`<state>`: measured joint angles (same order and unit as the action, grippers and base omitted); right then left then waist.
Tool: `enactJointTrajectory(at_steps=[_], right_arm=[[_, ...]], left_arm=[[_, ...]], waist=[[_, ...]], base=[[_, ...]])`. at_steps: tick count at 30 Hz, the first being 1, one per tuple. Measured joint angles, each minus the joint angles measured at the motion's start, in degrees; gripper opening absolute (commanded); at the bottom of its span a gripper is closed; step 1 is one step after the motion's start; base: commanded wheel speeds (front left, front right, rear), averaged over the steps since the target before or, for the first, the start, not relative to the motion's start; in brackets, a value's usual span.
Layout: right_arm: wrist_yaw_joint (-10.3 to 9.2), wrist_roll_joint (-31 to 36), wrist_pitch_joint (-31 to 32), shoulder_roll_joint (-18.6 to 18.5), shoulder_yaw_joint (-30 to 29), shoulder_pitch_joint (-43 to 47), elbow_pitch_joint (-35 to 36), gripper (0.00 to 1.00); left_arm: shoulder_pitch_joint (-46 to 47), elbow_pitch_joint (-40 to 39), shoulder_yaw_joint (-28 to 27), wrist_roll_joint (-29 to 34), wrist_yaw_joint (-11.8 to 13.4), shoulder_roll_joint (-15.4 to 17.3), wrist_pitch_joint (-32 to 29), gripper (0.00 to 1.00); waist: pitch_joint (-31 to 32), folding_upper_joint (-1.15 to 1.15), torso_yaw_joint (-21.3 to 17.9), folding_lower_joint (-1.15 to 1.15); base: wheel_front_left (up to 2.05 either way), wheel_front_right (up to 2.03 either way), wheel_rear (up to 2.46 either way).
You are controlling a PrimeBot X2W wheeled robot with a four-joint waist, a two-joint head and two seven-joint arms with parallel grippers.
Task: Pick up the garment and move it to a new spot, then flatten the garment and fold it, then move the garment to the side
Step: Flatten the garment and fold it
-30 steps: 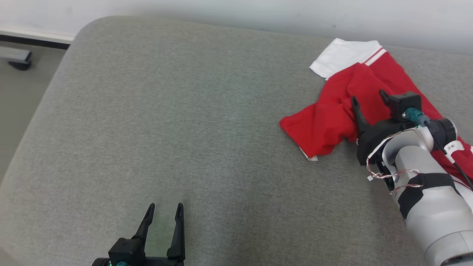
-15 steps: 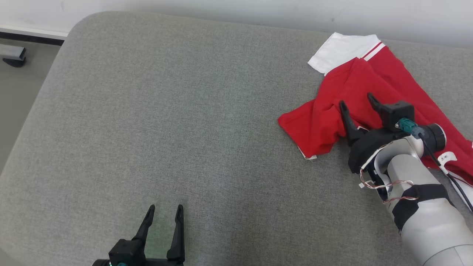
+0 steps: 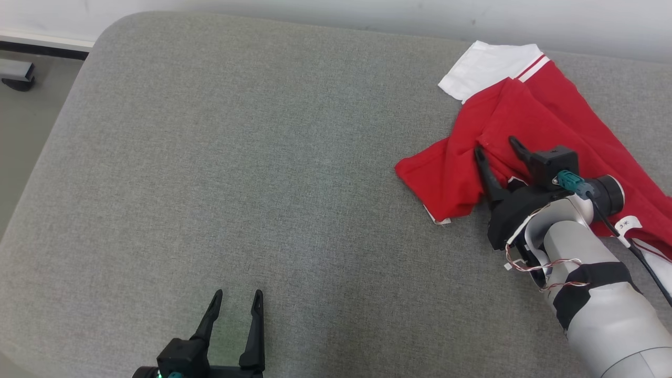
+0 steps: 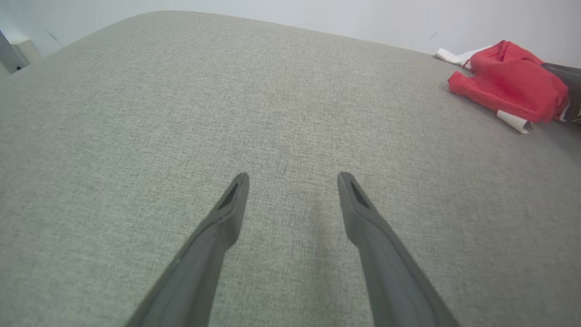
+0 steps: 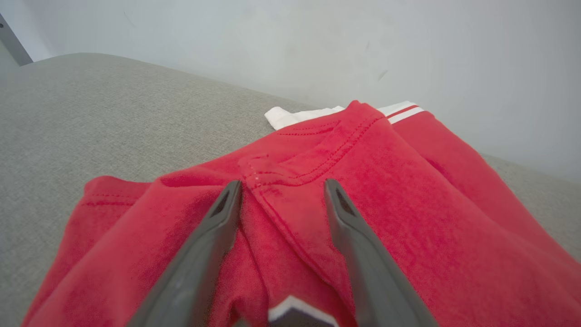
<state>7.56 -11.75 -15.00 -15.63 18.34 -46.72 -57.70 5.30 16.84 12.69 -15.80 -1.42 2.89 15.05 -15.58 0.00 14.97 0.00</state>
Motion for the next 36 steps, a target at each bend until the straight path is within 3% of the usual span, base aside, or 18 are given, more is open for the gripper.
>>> enactJointTrajectory(at_steps=[1, 3, 4, 5, 13, 21, 26, 27, 28, 29, 30, 33, 36], right_arm=[[0.00, -0.07, 0.01, -0.01, -0.01, -0.02, -0.01, 0.47], [0.00, -0.11, 0.00, -0.19, -0.19, -0.02, 0.05, 0.23], [0.00, -0.12, 0.01, -0.36, -0.35, -0.01, 0.32, 0.03], [0.00, -0.13, 0.00, -0.48, -0.55, -0.01, 0.60, 0.00], [0.00, -0.08, 0.01, 0.77, -2.47, 1.59, 7.49, 0.00], [-0.01, -3.46, 0.01, 7.16, -2.76, 3.85, 21.78, 0.00], [0.00, -4.91, -0.11, 10.48, 0.30, 6.75, 27.36, 0.00], [-0.01, -5.16, -0.13, 10.90, 1.91, 7.71, 27.09, 0.08], [-0.01, -5.56, -0.12, 11.15, 4.05, 8.68, 26.33, 0.40], [-0.01, -7.03, -0.11, 11.50, 6.72, 9.84, 25.70, 0.79], [-0.01, -8.76, -0.11, 11.72, 10.11, 10.77, 25.06, 1.00], [0.00, -13.92, 0.35, 12.48, 18.82, 12.68, 21.89, 1.00], [-0.01, -17.18, 0.25, 12.17, 22.65, 12.75, 20.69, 1.00]], left_arm=[[0.00, 0.03, 0.02, 0.00, 0.00, 0.00, 0.00, 1.00], [0.00, 0.07, 0.04, 0.00, 0.00, -0.01, 0.00, 1.00], [0.00, 0.08, 0.00, 0.00, 0.00, 0.00, 0.00, 1.00], [0.00, 0.07, -0.03, 0.00, 0.01, 0.00, 0.00, 1.00], [-0.14, 0.36, -0.69, 0.12, -0.08, -0.01, 0.00, 1.00], [-1.01, 1.03, -2.16, 1.47, -0.80, -0.01, 0.00, 1.00], [-1.86, 1.42, -2.72, 2.19, -1.46, -0.01, 0.00, 1.00], [-1.95, 1.49, -2.93, 2.32, -1.54, -0.01, 0.00, 1.00], [-2.09, 1.54, -3.12, 2.42, -1.59, -0.01, 0.00, 1.00], [-2.37, 1.59, -3.37, 2.58, -1.62, -0.01, 0.00, 1.00], [-2.72, 1.69, -3.52, 2.71, -1.65, 0.00, 0.00, 1.00], [-3.24, 1.93, -3.77, 2.81, -1.67, 0.00, 0.00, 1.00], [-3.39, 1.98, -4.04, 2.88, -1.71, -0.01, 0.00, 1.00]], waist=[[-0.02, 0.00, 0.01, 0.00], [0.02, 0.00, 0.06, 0.00], [0.07, 0.00, 0.09, 0.00], [0.12, 0.00, 0.09, 0.00], [1.29, 0.00, -0.33, 0.00], [4.46, 0.00, -1.61, 0.00], [6.79, 0.00, -2.18, 0.00], [7.24, 0.00, -2.26, 0.00], [7.66, 0.00, -2.32, -0.01], [8.08, 0.00, -2.39, -0.01], [8.45, 0.00, -2.46, -0.01], [9.30, 0.00, -2.74, -0.01], [9.63, 0.00, -3.42, -0.01]], base=[[0.00, 0.00, 0.00], [0.00, 0.00, 0.00], [0.00, 0.00, 0.00], [0.00, 0.00, 0.00], [0.00, 0.00, 0.00], [0.00, 0.00, 0.00], [0.00, 0.00, 0.00], [0.00, 0.00, 0.00], [0.00, 0.00, 0.00], [0.00, 0.00, 0.00], [0.00, 0.00, 0.00], [0.00, 0.00, 0.00], [0.00, 0.00, 0.00]])
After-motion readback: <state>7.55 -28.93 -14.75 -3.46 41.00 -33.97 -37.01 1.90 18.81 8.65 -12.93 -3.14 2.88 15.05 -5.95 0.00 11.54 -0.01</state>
